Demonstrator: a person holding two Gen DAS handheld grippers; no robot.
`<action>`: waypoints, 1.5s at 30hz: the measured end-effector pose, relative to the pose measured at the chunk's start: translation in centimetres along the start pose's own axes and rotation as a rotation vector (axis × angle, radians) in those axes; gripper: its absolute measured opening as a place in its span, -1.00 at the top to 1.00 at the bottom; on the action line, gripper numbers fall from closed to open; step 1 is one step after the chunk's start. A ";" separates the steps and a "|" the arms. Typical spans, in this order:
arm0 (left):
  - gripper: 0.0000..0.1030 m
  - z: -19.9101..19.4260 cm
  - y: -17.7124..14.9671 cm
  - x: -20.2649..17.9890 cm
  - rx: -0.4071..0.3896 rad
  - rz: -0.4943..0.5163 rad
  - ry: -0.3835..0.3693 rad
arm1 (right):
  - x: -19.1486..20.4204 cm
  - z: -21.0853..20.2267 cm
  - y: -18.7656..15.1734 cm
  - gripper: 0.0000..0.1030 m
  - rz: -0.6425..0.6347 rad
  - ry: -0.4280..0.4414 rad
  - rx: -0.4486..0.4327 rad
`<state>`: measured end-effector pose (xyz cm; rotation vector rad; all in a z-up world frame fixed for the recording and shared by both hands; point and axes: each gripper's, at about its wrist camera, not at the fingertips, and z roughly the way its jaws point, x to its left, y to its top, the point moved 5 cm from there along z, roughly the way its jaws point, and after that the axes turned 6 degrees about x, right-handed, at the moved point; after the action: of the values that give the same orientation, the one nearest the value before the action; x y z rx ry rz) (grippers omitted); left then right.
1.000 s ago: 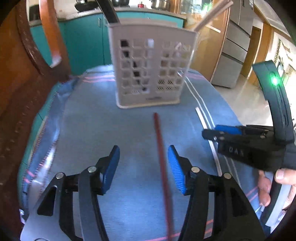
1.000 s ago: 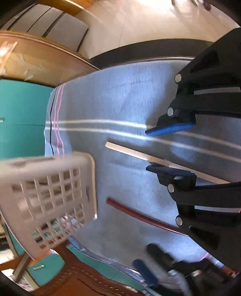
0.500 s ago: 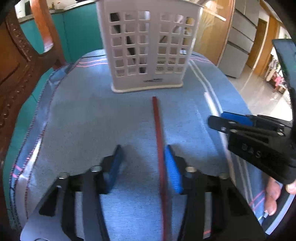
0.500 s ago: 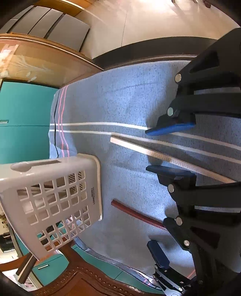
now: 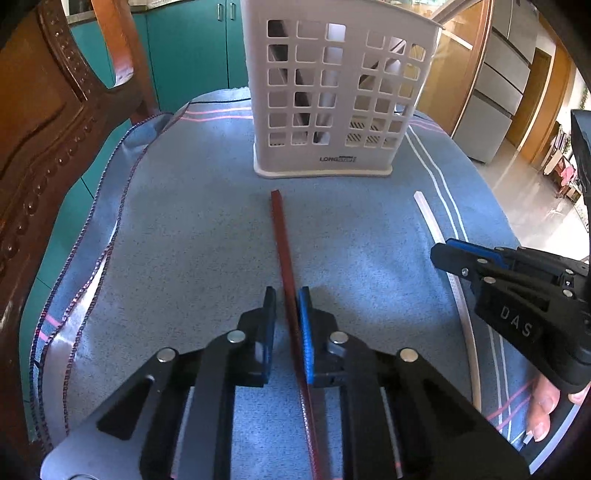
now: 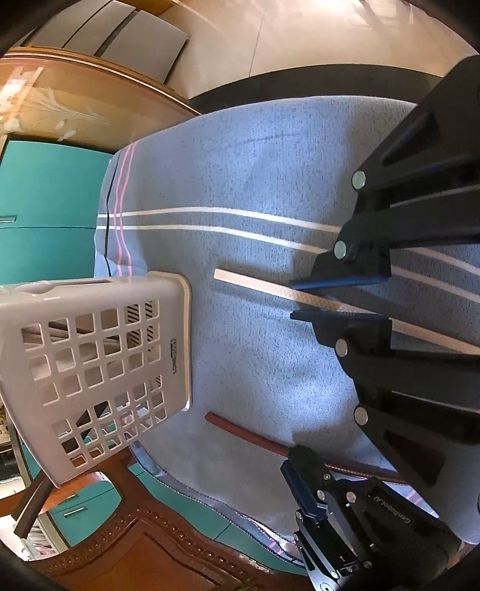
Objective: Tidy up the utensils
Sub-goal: 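Bring both open tools down to the red and white chopsticks, then close the left tool on the red chopstick while the right tool closes on the white chopstick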
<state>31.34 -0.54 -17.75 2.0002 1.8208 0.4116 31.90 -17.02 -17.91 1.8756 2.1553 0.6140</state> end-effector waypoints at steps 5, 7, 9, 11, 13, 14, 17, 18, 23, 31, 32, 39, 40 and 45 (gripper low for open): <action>0.61 0.1 0.2 -0.3 -0.002 0.012 -0.001 | 0.2 0.3 0.2 0.76 -0.010 -0.012 -0.003; 0.59 0.0 0.1 -0.3 -0.003 0.015 -0.002 | 0.1 0.4 0.4 0.76 -0.009 -0.012 -0.003; 0.59 0.0 0.1 -0.4 -0.003 0.014 -0.003 | 0.2 0.4 0.3 0.76 -0.006 -0.016 0.002; 0.47 0.0 0.1 -0.5 -0.004 0.017 -0.011 | 0.1 0.5 0.5 0.72 -0.005 -0.012 0.000; 0.31 0.1 0.1 -0.7 -0.006 0.027 -0.009 | 0.2 0.5 0.5 0.63 -0.003 -0.004 -0.002; 0.27 0.1 0.1 -0.8 -0.008 0.031 -0.004 | 0.3 0.5 0.5 0.63 -0.006 -0.006 -0.003; 0.12 0.3 0.3 -0.8 -0.012 0.036 0.014 | 0.3 0.4 0.5 0.62 -0.007 -0.010 -0.008; 0.11 0.4 0.4 -0.7 -0.013 0.032 0.017 | 0.2 0.4 0.5 0.62 -0.007 -0.012 -0.010; 0.02 0.9 1.1 -0.2 -0.023 0.014 0.038 | 0.4 0.3 0.3 0.62 -0.037 -0.083 -0.031; 0.02 2.0 3.1 0.0 -0.026 -0.008 0.055 | 0.6 0.8 1.0 0.52 -0.032 -0.137 -0.046; 0.17 1.8 2.9 -0.4 -0.023 -0.006 0.050 | 0.7 0.9 1.1 0.52 -0.031 -0.139 -0.045; 0.85 1.3 2.5 -2.0 -0.023 0.045 0.025 | 0.8 0.9 1.2 0.82 -0.022 -0.073 -0.037; 0.86 1.3 2.4 -1.9 -0.026 0.039 0.018 | 0.7 0.8 1.2 0.85 -0.015 -0.061 -0.037; 0.86 -0.3 2.2 -1.6 -0.053 0.022 -0.002 | 0.1 -1.3 1.4 0.88 0.007 -0.016 -0.088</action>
<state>32.94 -2.24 -16.34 1.9862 1.7691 0.4598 32.54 -17.02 -16.13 1.8378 2.0776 0.6811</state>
